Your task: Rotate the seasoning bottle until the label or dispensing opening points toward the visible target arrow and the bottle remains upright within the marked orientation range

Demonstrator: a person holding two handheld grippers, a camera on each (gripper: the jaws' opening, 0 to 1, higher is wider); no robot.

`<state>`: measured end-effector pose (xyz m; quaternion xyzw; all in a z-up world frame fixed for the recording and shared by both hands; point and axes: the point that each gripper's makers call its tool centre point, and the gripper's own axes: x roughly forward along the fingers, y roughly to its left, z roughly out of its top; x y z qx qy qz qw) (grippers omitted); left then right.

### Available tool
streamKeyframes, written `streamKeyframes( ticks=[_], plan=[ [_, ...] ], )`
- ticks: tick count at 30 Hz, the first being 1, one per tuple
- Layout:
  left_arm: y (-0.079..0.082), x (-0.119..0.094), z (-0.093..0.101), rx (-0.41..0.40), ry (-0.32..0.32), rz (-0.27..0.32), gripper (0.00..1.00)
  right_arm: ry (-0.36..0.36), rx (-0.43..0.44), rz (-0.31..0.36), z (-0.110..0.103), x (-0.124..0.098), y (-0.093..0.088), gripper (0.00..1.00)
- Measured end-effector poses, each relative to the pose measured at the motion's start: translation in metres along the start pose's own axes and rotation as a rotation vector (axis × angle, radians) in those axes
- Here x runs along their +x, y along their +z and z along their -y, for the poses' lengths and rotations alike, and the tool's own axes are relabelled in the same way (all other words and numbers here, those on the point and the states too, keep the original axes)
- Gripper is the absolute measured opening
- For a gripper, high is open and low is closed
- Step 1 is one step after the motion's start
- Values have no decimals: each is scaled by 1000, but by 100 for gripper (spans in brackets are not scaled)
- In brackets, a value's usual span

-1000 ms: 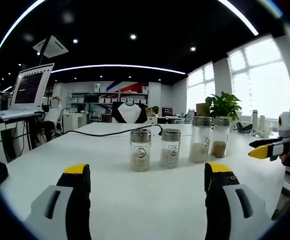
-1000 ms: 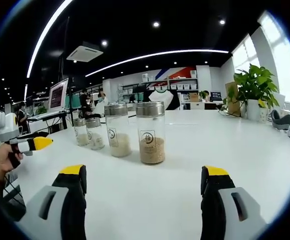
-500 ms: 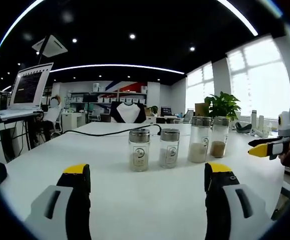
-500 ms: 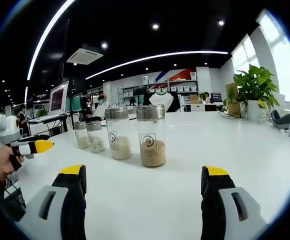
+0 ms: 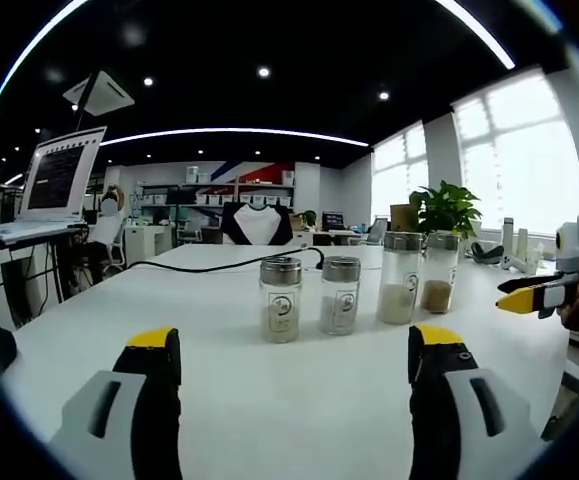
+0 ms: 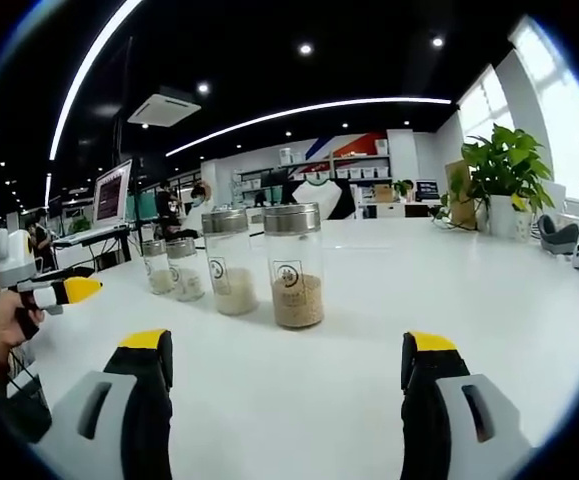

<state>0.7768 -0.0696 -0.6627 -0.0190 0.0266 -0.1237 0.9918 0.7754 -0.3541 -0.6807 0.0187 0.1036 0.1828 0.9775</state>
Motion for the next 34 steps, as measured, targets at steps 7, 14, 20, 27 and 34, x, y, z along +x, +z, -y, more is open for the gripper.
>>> streamKeyframes(
  ticks=[7, 14, 20, 27, 34],
  plan=[
    [2, 0, 1, 2, -8, 4, 99, 6, 1, 5, -2, -2, 1, 98],
    [2, 3, 3, 7, -22, -3, 99, -8, -1, -1, 0, -5, -1, 98],
    [1, 2, 4, 12, -29, -9, 99, -8, -8, -5, 0, -5, 0, 98],
    [2, 1, 0, 12, -20, -8, 99, -11, -7, -9, 2, -5, -1, 98],
    [1, 1, 1, 15, -23, -10, 99, -11, -6, 5, 2, -6, 2, 97]
  ],
)
